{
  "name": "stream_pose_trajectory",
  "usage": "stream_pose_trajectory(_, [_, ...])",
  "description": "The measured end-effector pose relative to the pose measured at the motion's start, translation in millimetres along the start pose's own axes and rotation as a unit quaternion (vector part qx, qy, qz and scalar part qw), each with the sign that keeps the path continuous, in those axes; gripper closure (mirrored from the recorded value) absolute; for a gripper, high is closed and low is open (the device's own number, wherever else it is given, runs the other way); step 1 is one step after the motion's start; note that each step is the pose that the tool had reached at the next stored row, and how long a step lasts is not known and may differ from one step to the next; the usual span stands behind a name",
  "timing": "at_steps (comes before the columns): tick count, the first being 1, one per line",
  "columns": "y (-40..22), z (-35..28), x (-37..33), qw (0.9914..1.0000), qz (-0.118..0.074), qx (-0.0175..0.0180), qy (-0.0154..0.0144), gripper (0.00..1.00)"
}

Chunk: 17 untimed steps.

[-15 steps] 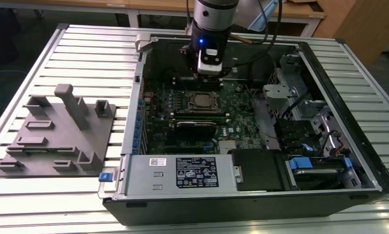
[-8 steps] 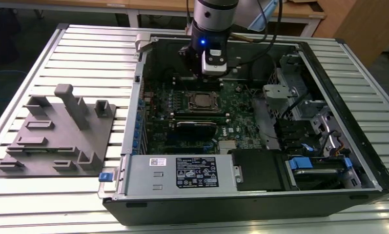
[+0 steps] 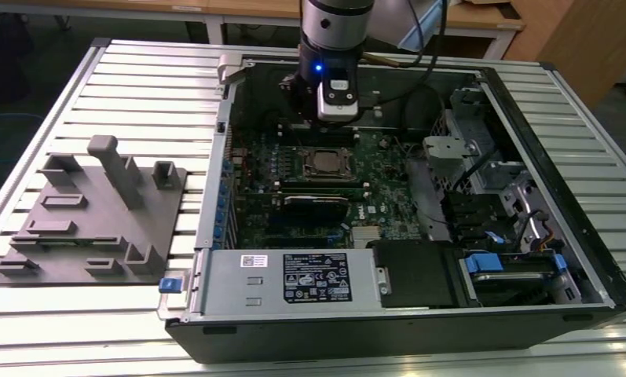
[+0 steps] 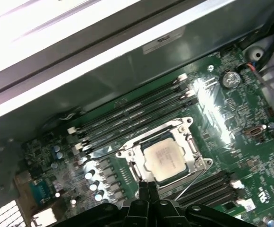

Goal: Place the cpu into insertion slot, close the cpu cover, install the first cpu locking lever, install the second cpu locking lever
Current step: 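Install the first cpu locking lever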

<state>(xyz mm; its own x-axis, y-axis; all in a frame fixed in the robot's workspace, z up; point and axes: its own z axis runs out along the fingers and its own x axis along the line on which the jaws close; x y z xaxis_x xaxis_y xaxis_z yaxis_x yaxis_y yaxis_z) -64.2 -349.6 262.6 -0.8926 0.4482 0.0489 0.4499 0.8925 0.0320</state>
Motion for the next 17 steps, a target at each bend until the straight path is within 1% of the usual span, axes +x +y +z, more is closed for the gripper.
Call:
stream_pose_trajectory(2, [-1.3, 0.2, 2.6, 1.0, 0.0, -0.0004, -0.0007, 0.89])
stream_pose_trajectory(4, [-1.4, 0.3, 2.9, 0.99999, -0.005, -0.0005, -0.0013, 0.89])
stream_pose_trajectory(8, [-1.6, 1.0, 2.9, 0.99965, -0.026, -0.0002, -0.0023, 0.89])
stream_pose_trajectory(9, [-1.7, 1.2, 3.2, 0.99957, -0.029, -0.0005, -0.003, 0.89])
stream_pose_trajectory(12, [-2.3, 2.1, 4.3, 0.99944, -0.032, -0.0027, -0.0074, 0.89])
stream_pose_trajectory(15, [-2.4, 2.5, 4.4, 0.99912, -0.039, -0.0053, -0.013, 0.89])
stream_pose_trajectory(16, [-2.5, 2.6, 4.5, 0.99902, -0.042, -0.0056, -0.0139, 0.89])
stream_pose_trajectory(17, [-2.6, 2.6, 4.7, 0.99892, -0.044, -0.0057, -0.0142, 0.89])
